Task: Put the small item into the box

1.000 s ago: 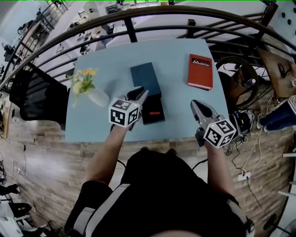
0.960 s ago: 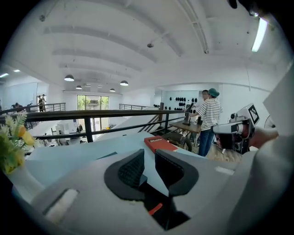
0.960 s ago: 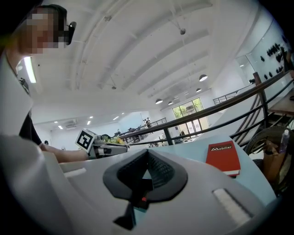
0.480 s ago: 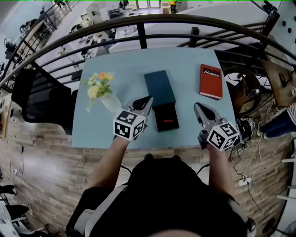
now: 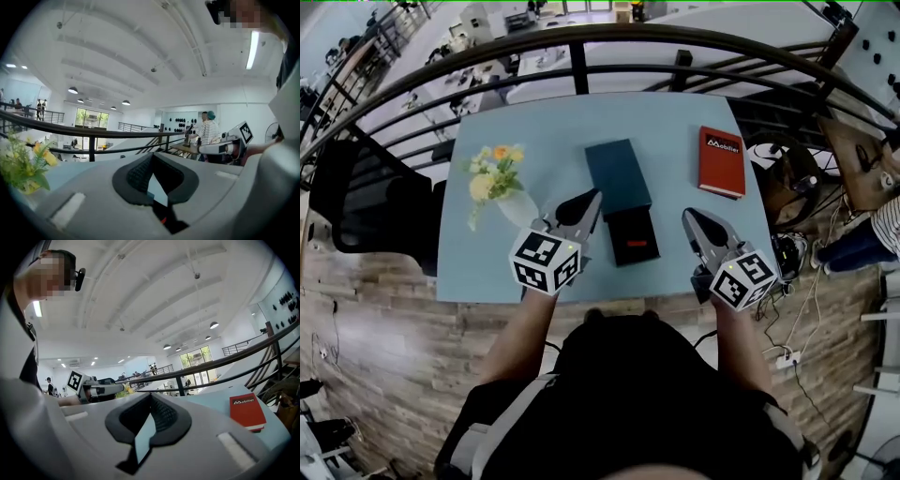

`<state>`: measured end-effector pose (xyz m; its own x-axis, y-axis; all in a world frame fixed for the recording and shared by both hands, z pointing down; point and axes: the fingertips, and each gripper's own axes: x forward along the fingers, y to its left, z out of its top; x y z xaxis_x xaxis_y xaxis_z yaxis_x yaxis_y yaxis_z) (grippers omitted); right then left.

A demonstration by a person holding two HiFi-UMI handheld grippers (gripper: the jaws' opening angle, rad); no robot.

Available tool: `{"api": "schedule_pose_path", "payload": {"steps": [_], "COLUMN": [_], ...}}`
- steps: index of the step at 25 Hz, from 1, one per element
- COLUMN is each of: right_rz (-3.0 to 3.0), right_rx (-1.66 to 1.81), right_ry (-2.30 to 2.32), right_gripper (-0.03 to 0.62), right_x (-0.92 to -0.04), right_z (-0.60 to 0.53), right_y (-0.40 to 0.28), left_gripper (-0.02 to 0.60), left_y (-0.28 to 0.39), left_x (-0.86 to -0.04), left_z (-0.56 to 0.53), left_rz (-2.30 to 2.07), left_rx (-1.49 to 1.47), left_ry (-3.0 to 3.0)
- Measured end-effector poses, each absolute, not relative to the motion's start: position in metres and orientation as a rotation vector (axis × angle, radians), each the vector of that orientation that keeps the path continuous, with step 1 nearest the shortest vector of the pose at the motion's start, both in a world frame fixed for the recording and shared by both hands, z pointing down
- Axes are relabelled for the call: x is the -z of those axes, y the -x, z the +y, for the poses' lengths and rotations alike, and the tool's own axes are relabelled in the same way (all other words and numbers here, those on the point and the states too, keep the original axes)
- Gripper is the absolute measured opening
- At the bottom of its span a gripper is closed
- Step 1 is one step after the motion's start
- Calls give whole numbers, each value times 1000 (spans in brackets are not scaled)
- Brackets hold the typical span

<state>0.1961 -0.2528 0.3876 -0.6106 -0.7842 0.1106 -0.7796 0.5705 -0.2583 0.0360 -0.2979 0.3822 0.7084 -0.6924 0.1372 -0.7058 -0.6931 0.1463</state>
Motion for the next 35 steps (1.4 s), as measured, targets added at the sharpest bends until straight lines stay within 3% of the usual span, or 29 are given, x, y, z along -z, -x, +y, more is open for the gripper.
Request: {"api": "schedule_pose_path", "payload": {"steps": [15,21,35], "right_rz": [2882,2875,2854], "right_rx": [163,207,259], "right_ry": [1350,1363,1362], "right_gripper": [-2,-2,-2], "right_x": [-372,-376,-378], "right_z": [-254,-255,-255], "right_y": [-176,-178,-182], "left_gripper": [8,8,6], "left_y": [-34,-33,-52], "left_x": [-386,-383,-389], "left_z": [-318,-317,-302], "left_rz": [-1054,-1019,-978], "left_rx": [-12,48,-111], "left_ry": [-2691,-2670,-2785]}}
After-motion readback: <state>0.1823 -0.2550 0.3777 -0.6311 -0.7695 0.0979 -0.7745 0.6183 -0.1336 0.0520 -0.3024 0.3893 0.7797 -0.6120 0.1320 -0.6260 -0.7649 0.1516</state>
